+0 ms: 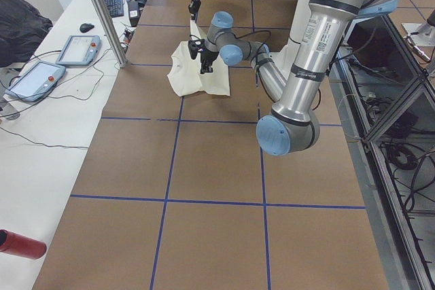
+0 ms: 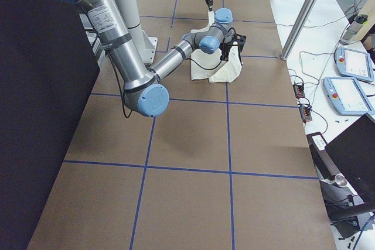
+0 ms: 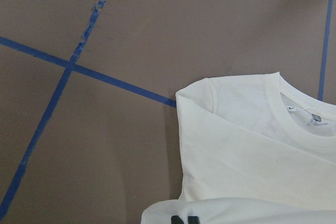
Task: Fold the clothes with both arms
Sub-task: 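Carry the folded hem farther toward the collar with both grippers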
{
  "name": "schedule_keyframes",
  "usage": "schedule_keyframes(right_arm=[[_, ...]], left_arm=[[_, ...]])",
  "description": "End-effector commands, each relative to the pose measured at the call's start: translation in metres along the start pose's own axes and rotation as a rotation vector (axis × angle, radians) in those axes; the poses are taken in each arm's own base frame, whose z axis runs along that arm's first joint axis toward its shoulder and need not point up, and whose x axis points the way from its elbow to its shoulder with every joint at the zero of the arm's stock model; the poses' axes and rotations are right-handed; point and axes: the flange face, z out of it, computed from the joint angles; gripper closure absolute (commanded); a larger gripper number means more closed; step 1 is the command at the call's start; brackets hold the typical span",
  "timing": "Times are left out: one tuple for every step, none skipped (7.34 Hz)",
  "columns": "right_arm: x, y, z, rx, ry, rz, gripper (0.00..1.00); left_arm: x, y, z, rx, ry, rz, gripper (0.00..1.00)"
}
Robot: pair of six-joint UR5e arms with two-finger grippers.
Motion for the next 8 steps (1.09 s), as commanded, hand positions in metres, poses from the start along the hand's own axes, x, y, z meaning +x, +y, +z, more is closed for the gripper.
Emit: schedule_keyframes(right_arm=[[0.004,-0.038,0.039,0.020,-0.022,-0.002,1.00],[0.000,-0.045,0.050,0.020,-0.022,-0.001,1.00],[-0.006,-0.049,0.063,0.011,-0.004,0.006,1.00],[-0.003,-0.049,0.071,0.007,0.009,0.008,1.00],[0.000,-0.050,0.078,0.004,0.023,0.013,1.00],[0.000,-0.047,0.081,0.000,0.025,0.011,1.00],[0.000,-0.047,0.082,0.000,0.027,0.011,1.00],[-0.002,-0.049,0.085,-0.001,0.031,0.013,1.00]], left_arm=[[0.007,-0.029,0.034,0.025,-0.035,-0.010,1.00],[0.002,-0.039,0.062,0.032,-0.022,-0.012,1.00],[0.008,-0.049,0.096,0.035,-0.013,-0.012,1.00],[0.007,-0.057,0.116,0.039,-0.021,-0.019,1.00],[0.002,-0.069,0.123,0.052,-0.008,-0.023,1.00],[-0.004,-0.082,0.124,0.066,-0.007,-0.032,1.00],[-0.010,-0.093,0.126,0.077,-0.020,-0.042,1.00],[-0.009,-0.093,0.127,0.078,-0.011,-0.039,1.00]])
